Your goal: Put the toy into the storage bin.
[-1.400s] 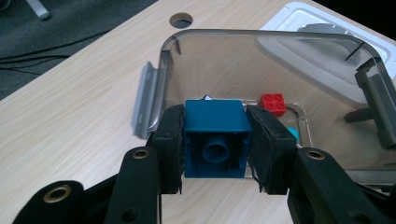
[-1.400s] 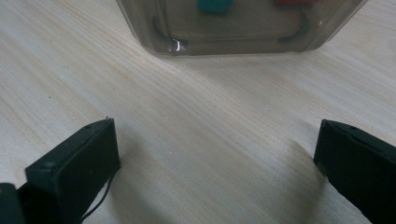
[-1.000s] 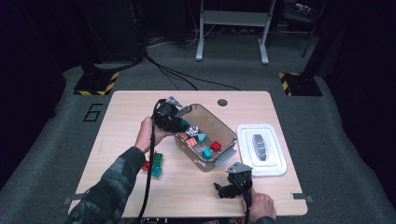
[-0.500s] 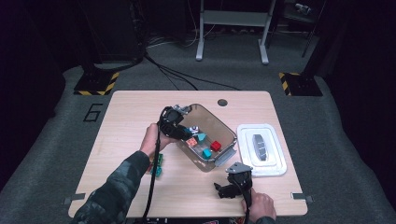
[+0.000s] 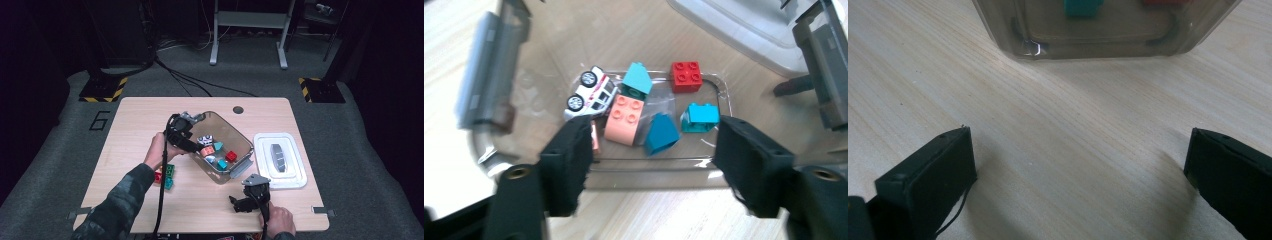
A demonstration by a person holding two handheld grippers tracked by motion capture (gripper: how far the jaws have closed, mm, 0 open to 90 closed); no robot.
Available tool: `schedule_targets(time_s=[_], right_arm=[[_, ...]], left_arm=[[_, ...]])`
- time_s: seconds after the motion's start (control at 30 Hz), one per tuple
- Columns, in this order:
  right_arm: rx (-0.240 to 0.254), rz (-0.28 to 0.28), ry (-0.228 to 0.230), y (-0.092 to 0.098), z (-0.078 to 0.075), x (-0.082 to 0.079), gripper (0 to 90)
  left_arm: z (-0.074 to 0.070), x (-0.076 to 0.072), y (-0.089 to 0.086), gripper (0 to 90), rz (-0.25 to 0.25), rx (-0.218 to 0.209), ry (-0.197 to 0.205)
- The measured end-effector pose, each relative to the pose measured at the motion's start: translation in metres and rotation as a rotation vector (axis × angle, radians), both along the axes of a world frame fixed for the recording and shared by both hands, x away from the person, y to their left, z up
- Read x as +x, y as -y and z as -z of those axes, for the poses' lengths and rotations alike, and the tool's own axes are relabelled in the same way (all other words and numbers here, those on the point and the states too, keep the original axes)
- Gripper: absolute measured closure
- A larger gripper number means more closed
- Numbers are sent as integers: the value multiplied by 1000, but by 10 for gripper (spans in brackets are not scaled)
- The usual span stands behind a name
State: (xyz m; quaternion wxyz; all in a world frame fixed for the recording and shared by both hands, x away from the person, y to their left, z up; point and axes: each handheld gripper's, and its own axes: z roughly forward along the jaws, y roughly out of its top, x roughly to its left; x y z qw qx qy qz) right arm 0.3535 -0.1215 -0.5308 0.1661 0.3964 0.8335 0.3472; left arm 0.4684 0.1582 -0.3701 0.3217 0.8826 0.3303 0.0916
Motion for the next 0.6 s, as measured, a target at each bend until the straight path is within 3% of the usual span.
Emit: schedule_targets(time_s=[0.17, 0.3, 0.6], right_arm=[[0, 0, 0, 0, 0, 0, 0], [0, 0, 0, 0, 0, 0, 0], [0, -1, 0, 0, 0, 0, 0]], left_arm=[[-7, -12, -24, 201, -52, -37, 39], [-5, -18, -41, 177, -83, -48, 56], [21, -30, -86, 136, -172, -47, 38]])
